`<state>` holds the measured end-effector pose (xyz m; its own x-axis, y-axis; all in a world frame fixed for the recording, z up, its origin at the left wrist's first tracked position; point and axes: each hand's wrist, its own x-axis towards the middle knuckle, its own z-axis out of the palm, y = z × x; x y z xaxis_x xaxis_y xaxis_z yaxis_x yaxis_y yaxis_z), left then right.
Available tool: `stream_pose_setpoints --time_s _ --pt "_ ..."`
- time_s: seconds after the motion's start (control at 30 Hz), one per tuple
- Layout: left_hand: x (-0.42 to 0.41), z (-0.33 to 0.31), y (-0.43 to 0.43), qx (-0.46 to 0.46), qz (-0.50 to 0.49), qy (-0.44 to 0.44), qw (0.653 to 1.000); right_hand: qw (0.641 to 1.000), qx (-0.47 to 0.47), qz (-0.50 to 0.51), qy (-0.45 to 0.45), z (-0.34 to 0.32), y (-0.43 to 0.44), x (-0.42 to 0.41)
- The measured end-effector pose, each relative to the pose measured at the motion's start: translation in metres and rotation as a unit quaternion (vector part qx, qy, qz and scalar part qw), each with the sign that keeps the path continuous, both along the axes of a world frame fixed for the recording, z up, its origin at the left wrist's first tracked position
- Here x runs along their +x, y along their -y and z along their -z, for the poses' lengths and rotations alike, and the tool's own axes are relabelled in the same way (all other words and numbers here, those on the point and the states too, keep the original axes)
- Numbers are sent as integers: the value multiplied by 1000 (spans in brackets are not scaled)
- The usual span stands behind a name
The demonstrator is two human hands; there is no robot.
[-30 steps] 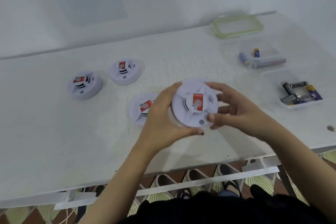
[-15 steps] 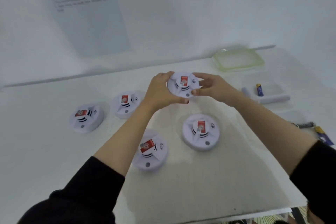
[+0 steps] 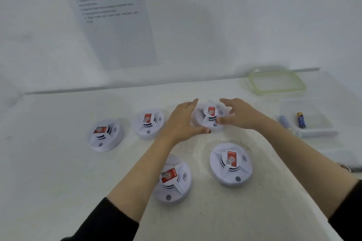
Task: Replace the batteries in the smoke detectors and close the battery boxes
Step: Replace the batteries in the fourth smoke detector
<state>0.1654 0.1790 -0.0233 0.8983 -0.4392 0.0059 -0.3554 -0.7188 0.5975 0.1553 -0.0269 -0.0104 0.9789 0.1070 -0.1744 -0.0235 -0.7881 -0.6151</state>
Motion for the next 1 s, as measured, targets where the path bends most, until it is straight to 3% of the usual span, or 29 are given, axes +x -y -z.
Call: stream_pose_setpoints --time_s 0.13,0.2,0.37,0.57,0.73,0.83,0.9,1.0 --pt "-39 4 -55 -139 -87 87 983 991 -6 -8 131 -10 -35 3" --pt "-59 14 -87 -176 -144 107 968 988 12 -40 151 -11 -60 7" --pt "-94 43 -140 -107 -217 119 963 984 8 -152 93 8 -123 19" --pt "-102 50 -152 -39 -177 111 977 975 -5 -205 80 29 -164 30" --pt "-102 52 -152 -64 -187 102 975 978 74 -175 88 25 -159 25" --pt "-101 45 -150 -134 -222 81 962 973 201 -110 29 16 -153 14" --pt "-101 35 -144 -185 -230 66 953 947 311 -73 -39 4 -149 2" --pt "-99 12 -126 -256 -213 52 942 876 457 -93 -123 -9 -141 -19"
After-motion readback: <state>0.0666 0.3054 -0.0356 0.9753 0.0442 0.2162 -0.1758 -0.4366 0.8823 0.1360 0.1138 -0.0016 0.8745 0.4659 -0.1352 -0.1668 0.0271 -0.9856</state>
